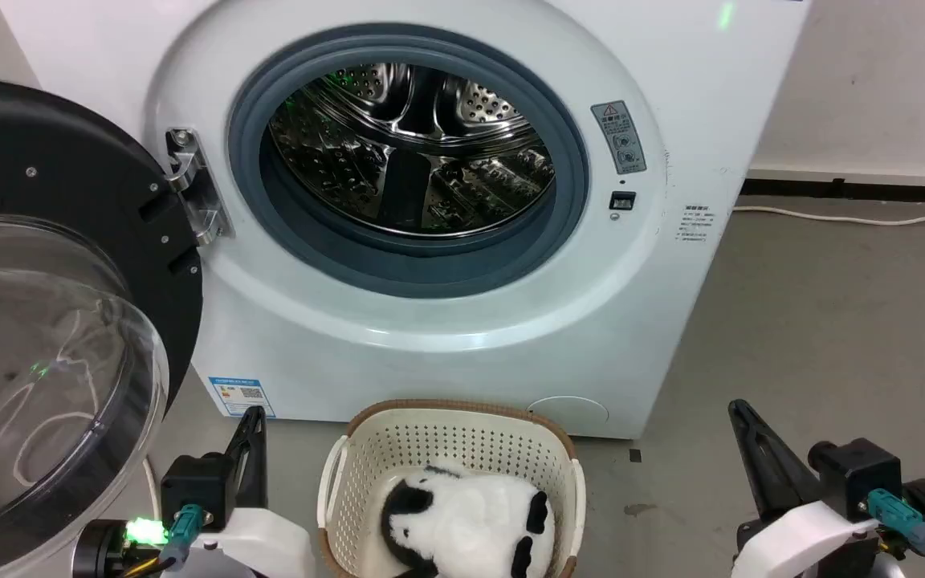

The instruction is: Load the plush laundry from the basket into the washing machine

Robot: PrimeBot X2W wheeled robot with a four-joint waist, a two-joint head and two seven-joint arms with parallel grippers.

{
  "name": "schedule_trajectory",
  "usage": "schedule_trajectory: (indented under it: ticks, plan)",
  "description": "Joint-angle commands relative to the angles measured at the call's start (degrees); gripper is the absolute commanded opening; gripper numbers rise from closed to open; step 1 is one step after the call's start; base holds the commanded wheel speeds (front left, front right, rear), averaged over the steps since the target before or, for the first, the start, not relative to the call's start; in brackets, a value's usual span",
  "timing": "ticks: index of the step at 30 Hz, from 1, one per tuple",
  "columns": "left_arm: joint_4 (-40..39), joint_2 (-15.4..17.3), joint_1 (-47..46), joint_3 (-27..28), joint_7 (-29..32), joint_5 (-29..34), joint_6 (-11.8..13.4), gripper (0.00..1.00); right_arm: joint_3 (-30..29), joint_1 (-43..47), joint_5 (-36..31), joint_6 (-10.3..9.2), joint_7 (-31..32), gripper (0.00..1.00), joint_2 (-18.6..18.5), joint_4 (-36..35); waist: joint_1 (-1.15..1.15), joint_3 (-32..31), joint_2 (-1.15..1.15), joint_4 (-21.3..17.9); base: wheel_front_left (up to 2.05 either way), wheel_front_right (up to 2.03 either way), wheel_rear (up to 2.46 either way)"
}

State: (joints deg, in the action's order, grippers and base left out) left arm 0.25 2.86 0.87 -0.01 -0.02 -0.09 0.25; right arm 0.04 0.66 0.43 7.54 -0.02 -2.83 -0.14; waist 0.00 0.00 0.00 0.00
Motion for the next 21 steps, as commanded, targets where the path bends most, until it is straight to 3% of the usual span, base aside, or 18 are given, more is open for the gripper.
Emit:
schedule_trajectory:
  ticks: [1, 21]
  plan:
    - [-0.2, 0.0, -0.9, 0.0, 0.0, 0.1, -0.2, 0.0, 0.0, -0.7, -0.4, -0.05, 0.0, 0.0, 0.0, 0.1, 0.0, 0.0, 0.0, 0.0, 0.0, 0.0, 0.0]
    - [-0.2, 0.0, -0.9, 0.0, 0.0, 0.1, -0.2, 0.0, 0.0, -0.7, -0.4, -0.05, 0.0, 0.0, 0.0, 0.1, 0.0, 0.0, 0.0, 0.0, 0.0, 0.0, 0.0]
